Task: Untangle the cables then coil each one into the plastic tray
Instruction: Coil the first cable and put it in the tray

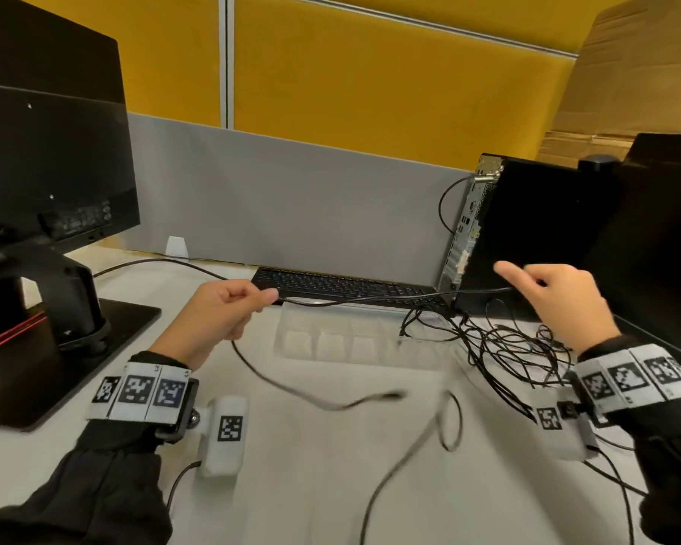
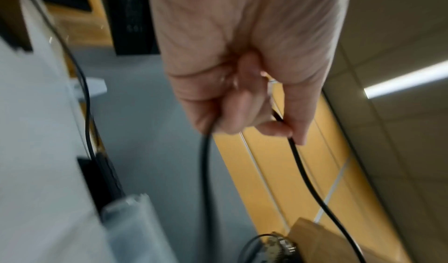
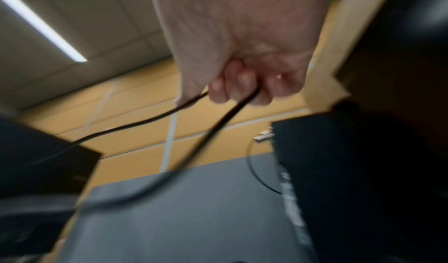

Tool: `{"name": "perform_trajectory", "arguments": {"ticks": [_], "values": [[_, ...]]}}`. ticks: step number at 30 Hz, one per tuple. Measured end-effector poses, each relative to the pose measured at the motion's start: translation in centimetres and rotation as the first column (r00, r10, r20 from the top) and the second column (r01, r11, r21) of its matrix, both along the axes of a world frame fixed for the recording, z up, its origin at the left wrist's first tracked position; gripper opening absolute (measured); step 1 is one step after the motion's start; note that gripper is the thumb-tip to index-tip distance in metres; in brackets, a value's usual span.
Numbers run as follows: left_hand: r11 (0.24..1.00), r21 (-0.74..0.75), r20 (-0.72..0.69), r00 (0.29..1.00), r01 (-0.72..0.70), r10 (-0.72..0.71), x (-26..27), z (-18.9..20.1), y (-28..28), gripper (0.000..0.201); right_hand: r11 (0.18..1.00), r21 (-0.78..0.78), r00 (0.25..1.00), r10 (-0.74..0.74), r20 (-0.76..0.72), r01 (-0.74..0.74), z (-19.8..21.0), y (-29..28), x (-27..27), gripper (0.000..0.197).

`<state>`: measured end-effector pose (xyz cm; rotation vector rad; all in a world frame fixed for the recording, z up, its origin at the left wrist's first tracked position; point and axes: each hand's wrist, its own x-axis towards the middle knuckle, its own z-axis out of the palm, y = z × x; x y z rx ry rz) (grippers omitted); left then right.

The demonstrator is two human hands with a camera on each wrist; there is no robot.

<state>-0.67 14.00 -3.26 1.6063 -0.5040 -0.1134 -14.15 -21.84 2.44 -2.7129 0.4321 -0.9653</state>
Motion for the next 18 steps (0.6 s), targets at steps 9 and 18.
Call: {"name": "perform_trajectory", "arguments": {"ticks": [9, 18], "values": [[0.948, 0.228, -0.039, 0.971, -0.223, 0.238, 2.2, -0.9, 1.7, 0.039, 0.86, -0.157, 0.844, -0.508, -0.174, 0.485, -0.3, -12.6, -4.0, 0.091], [0.993, 0.115, -0.036, 0.999, -0.004, 0.008, 0.2, -1.2, -1.5, 0.027, 0.983, 0.181, 0.965, 0.08, -0.248, -0.034, 1.1, -2.1, -0.8, 0.048]]}}
